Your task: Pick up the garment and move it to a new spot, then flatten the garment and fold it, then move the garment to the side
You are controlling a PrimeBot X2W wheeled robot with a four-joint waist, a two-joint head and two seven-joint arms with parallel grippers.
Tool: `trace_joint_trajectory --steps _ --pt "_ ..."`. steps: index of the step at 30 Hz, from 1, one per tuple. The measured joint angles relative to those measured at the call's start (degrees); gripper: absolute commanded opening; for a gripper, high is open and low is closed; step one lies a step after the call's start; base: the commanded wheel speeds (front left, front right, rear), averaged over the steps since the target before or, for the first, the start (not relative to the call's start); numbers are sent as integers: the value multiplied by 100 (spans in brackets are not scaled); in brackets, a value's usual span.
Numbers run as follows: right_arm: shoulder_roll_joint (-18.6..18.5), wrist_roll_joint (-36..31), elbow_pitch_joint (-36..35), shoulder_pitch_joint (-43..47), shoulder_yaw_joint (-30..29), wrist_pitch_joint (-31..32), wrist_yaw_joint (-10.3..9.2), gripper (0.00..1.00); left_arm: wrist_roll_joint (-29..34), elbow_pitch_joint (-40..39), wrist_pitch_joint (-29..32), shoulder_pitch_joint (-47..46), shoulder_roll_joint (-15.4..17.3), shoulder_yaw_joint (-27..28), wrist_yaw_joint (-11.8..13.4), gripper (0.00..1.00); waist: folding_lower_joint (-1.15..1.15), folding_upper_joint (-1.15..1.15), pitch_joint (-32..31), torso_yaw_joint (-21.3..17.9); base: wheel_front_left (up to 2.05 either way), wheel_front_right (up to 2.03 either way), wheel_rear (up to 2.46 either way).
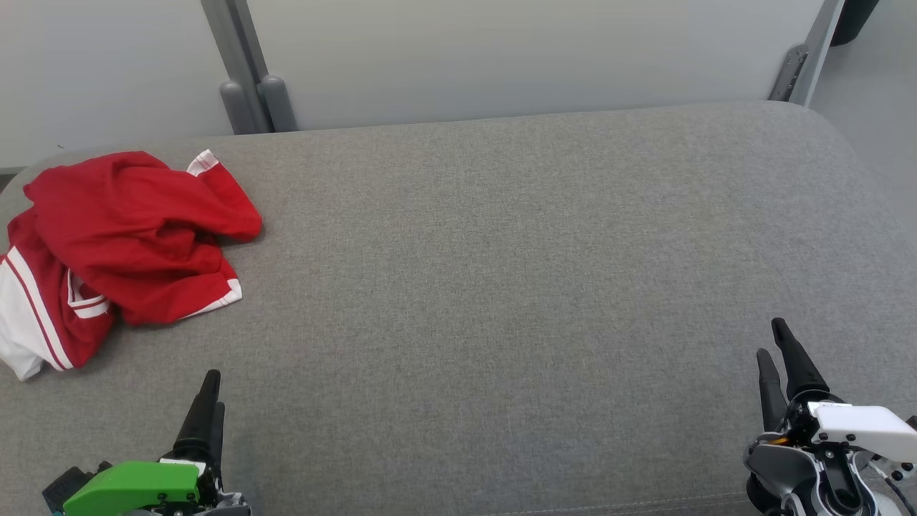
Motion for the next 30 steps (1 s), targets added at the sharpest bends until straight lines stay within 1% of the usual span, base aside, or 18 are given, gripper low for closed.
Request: trace_joint_trajectory --steps 10,14,17,20,26,28,30 --pt "-32 -798 -192 0 -11 -204 0 100 628 -170 -177 -18 24 -154 0 100 0 0 6 -23 0 0 0" --pt "-57 -1230 -319 0 -5 -282 -2 100 1010 -291 -283 -35 27 -151 0 100 0 0 10 -31 0 0 0" --pt "-65 -1553 -423 -1 26 -349 -52 100 1319 -370 -346 -48 29 -148 4 100 0 0 14 -35 0 0 0" --pt "-76 -1887 -512 -1 64 -403 -53 100 1664 -471 -412 -48 31 -152 7 100 0 0 19 -39 0 0 0" --pt "-134 -2619 -682 -1 220 -517 -60 100 2383 -653 -526 -52 40 -226 83 100 0 0 31 -45 0 0 0" --pt "-143 -2863 -740 -1 282 -555 -108 100 2670 -709 -569 -53 51 -279 123 100 0 0 36 -47 0 0 0" --pt "-151 -3117 -799 -1 334 -598 -113 100 2933 -756 -579 -53 68 -322 133 100 0 0 41 -49 0 0 0"
